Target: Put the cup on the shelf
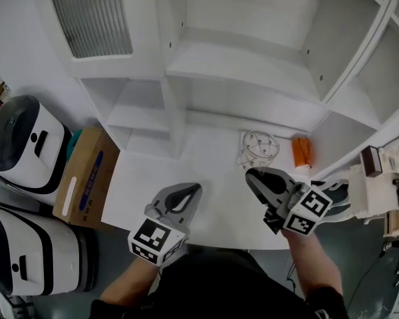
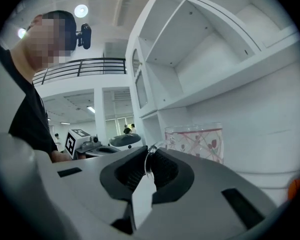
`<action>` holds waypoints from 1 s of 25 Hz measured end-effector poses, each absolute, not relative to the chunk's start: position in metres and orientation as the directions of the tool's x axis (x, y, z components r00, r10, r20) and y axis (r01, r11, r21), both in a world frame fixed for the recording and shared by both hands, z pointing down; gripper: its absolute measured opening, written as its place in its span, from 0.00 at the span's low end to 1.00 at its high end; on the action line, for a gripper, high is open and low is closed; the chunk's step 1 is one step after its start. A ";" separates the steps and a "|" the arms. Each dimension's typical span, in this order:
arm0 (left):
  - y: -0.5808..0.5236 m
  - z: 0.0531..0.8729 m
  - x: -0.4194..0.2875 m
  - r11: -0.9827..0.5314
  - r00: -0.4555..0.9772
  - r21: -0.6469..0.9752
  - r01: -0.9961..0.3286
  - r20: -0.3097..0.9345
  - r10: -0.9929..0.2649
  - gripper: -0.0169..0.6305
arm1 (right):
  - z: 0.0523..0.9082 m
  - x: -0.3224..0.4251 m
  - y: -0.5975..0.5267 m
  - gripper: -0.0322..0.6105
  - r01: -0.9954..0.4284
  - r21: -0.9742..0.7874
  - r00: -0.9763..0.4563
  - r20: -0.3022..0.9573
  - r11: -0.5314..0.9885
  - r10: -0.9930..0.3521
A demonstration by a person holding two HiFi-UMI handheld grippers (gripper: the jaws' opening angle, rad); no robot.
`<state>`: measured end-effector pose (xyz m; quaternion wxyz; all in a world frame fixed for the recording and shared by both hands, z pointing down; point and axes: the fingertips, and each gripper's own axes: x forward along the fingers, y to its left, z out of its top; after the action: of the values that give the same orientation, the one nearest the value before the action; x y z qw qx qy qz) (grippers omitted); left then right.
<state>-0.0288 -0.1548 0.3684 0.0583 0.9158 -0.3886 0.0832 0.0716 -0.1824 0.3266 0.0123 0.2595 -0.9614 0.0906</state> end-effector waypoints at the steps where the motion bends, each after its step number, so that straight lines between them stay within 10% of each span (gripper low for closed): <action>1: -0.157 0.362 -0.030 -0.690 0.683 0.039 -0.723 0.187 -0.706 0.05 | 0.316 0.068 -0.185 0.09 -0.487 -0.160 -0.873 0.063 0.858 -0.484; 25: -0.205 0.251 0.010 -0.787 0.771 -0.062 -0.613 0.167 -0.614 0.05 | 0.144 0.011 -0.242 0.09 -0.285 0.054 -0.958 0.009 0.957 -0.286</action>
<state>0.0104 -0.2053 0.2515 -0.0021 0.9411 -0.3261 0.0894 0.0107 -0.2418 0.1445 0.0081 0.1444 -0.9891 -0.0260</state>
